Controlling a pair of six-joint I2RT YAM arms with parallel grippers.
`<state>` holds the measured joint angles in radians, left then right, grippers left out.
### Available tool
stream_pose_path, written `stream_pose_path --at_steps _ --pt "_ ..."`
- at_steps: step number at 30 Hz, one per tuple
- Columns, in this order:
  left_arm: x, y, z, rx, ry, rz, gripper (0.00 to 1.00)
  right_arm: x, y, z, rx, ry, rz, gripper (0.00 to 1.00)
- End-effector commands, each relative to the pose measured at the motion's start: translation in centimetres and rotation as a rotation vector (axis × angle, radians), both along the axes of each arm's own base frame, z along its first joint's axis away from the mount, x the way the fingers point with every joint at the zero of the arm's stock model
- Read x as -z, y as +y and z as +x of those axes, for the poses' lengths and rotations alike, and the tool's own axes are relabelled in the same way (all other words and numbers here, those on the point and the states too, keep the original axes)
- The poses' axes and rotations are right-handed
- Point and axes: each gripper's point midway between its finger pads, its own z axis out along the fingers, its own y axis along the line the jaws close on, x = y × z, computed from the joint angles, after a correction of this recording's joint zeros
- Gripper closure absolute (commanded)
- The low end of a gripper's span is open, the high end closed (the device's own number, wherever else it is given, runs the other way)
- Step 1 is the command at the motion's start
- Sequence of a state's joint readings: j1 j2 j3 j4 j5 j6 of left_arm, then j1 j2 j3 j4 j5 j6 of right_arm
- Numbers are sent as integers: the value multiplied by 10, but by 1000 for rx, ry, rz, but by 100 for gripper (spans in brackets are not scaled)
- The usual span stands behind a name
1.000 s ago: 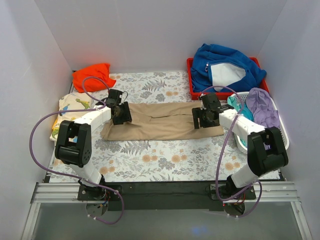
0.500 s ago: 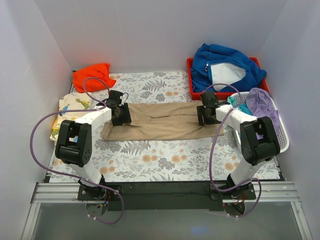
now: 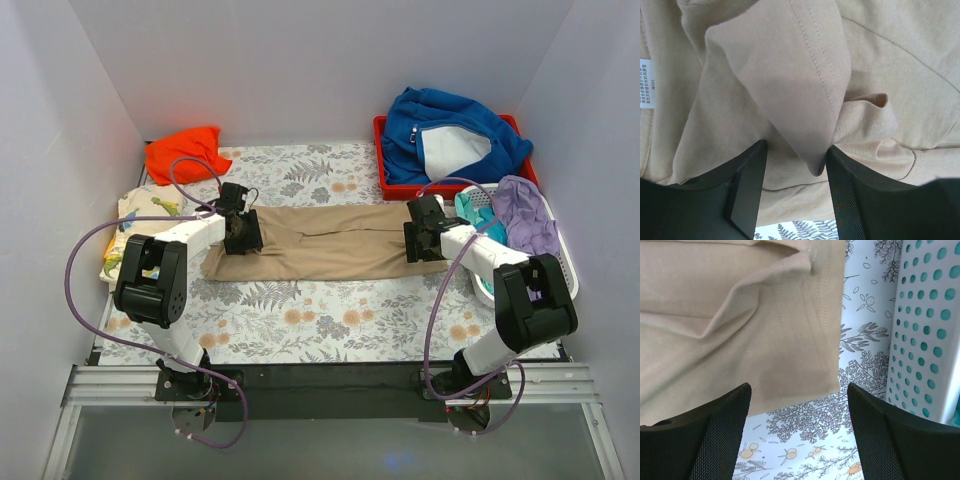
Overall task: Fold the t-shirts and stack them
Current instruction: Fold the tshirt
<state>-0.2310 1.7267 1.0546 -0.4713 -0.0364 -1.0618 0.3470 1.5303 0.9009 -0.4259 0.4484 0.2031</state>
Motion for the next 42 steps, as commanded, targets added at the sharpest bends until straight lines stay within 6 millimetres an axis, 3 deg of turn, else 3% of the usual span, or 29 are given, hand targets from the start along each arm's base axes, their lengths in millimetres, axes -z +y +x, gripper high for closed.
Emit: stream_pose_path --at_steps 1,6,10,19,27,30,32,36,42 --pt "-3 3 1 3 -12 12 52 -6 -7 18 45 -64 -35 17" --pt "-1 4 -1 3 -8 13 51 17 -8 17 54 -17 -48 17" --pt "0 5 -1 1 -7 17 51 32 -17 -1 76 45 -88 17" --pt "6 16 -1 -16 13 52 52 18 -32 -46 161 66 -78 16" --pt "8 31 -1 -44 29 73 51 5 -34 -53 207 56 -69 17" --pt "0 20 3 -2 0 19 52 -16 -33 -36 180 -34 -55 17" --pt "-6 8 4 33 -11 -42 52 -38 -17 -14 122 -109 15 17" --pt "-29 -2 7 28 -63 -107 52 -57 22 19 -22 -152 153 17" --pt "-67 -4 15 -37 -170 -152 52 -43 53 59 -158 -102 190 18"
